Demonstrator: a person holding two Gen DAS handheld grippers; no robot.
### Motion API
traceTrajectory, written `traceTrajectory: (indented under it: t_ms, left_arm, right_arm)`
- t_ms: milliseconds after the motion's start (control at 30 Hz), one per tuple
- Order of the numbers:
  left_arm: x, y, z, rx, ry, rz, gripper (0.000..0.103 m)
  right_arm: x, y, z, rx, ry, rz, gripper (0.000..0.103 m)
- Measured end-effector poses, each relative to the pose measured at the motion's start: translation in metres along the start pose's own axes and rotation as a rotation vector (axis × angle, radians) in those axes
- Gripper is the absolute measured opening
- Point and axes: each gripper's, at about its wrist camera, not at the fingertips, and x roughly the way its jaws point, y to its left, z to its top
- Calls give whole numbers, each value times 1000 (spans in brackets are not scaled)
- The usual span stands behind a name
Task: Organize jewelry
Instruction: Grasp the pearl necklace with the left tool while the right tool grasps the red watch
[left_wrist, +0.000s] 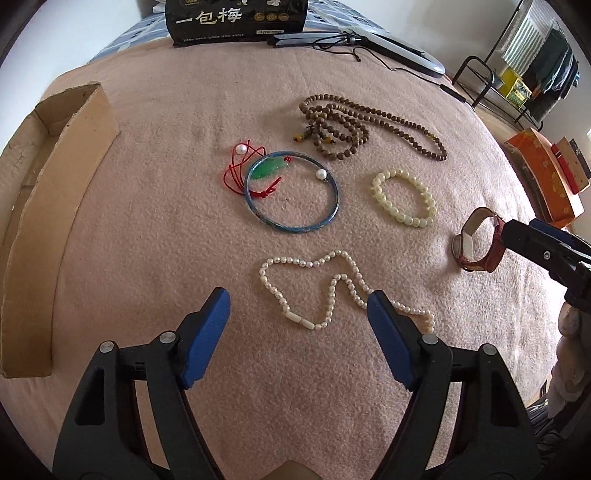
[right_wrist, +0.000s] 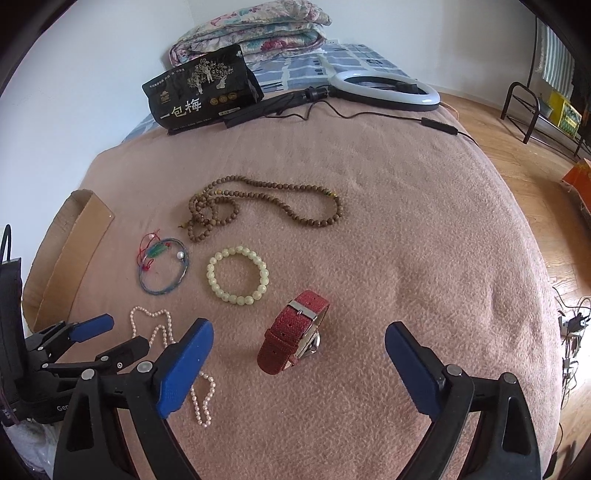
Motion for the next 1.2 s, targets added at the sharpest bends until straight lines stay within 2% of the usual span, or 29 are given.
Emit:
traceTrajectory:
  t_ms: [133, 267, 500, 633, 833, 1000, 1067, 1200]
  left_arm:
    - [9, 12, 9, -63, 10, 11, 79]
    - [16, 15, 15, -71, 17, -10, 79]
    - [19, -7, 13, 5, 29, -72, 79]
    - [18, -27, 4, 75, 33, -76, 79]
    - [18, -51, -9, 157, 22, -43, 79]
    - [24, -72, -20, 263, -3, 67, 79]
    - [24, -72, -17, 270, -6, 74, 79]
    - [24, -69, -11, 268, -13, 74, 68]
  right_arm:
    - [0, -2, 3, -11, -12, -20, 95]
    - [0, -6, 4, -4, -10, -21, 95]
    - [-1, -12, 3, 6, -8, -24, 95]
    - [1, -14, 3, 13, 2, -16, 95]
    - [10, -17, 4, 40, 37, -4, 94]
    - [21, -20, 5, 58, 64, -8, 93]
    - [25, -20, 6, 54, 77, -19, 84]
    - [30, -21, 7, 49, 92, -22, 81]
